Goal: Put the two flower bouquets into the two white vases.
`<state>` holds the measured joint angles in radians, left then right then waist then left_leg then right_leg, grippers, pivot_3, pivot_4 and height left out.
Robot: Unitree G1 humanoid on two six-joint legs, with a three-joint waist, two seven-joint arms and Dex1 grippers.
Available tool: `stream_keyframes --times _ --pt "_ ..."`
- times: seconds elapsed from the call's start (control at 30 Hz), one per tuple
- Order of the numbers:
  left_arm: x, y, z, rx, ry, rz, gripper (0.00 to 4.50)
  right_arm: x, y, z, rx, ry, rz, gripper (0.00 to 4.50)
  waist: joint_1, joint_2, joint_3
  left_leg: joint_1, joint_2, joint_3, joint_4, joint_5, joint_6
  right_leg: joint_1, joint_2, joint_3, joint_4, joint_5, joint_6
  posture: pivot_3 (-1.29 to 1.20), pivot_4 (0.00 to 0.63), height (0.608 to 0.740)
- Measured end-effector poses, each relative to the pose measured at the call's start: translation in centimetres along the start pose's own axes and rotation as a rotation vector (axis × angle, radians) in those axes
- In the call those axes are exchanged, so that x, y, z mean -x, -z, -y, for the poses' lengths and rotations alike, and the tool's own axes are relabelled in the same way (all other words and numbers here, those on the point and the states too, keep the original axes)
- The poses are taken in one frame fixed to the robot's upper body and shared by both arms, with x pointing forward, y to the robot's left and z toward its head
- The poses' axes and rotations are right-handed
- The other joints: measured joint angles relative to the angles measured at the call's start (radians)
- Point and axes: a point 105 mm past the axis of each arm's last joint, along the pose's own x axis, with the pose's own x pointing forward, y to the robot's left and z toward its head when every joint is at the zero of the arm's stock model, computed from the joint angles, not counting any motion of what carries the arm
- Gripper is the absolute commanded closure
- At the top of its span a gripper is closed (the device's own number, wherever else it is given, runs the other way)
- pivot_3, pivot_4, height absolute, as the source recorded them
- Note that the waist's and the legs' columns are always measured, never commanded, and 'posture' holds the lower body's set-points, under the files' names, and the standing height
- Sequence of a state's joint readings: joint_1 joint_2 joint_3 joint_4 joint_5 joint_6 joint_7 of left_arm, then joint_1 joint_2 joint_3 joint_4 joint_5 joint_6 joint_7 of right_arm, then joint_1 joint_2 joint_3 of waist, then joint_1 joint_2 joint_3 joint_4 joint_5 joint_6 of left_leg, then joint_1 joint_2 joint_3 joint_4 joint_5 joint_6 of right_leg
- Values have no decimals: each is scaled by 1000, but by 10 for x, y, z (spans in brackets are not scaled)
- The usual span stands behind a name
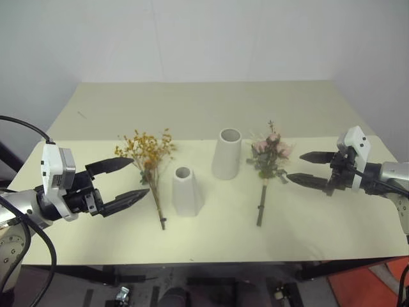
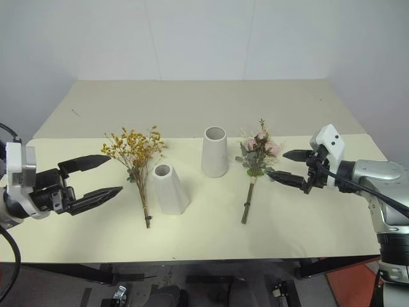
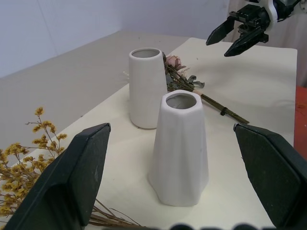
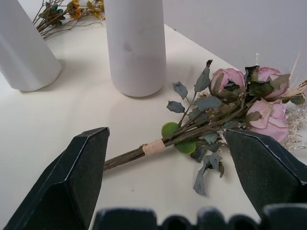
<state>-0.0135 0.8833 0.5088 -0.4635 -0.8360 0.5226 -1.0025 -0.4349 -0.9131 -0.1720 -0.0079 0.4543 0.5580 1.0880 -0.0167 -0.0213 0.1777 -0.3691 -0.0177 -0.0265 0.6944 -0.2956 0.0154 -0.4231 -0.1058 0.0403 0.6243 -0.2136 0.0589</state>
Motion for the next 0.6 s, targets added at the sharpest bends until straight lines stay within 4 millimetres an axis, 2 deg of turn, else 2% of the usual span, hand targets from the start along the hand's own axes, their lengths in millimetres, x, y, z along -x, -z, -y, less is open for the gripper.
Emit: stream_keyframes --times 0.6 --pt "-2 -3 -1 -17 37 -4 0 0 1 0 -10 6 -9 30 0 0 0 0 0 1 0 0 0 0 0 0 0 0 0 0 150 740"
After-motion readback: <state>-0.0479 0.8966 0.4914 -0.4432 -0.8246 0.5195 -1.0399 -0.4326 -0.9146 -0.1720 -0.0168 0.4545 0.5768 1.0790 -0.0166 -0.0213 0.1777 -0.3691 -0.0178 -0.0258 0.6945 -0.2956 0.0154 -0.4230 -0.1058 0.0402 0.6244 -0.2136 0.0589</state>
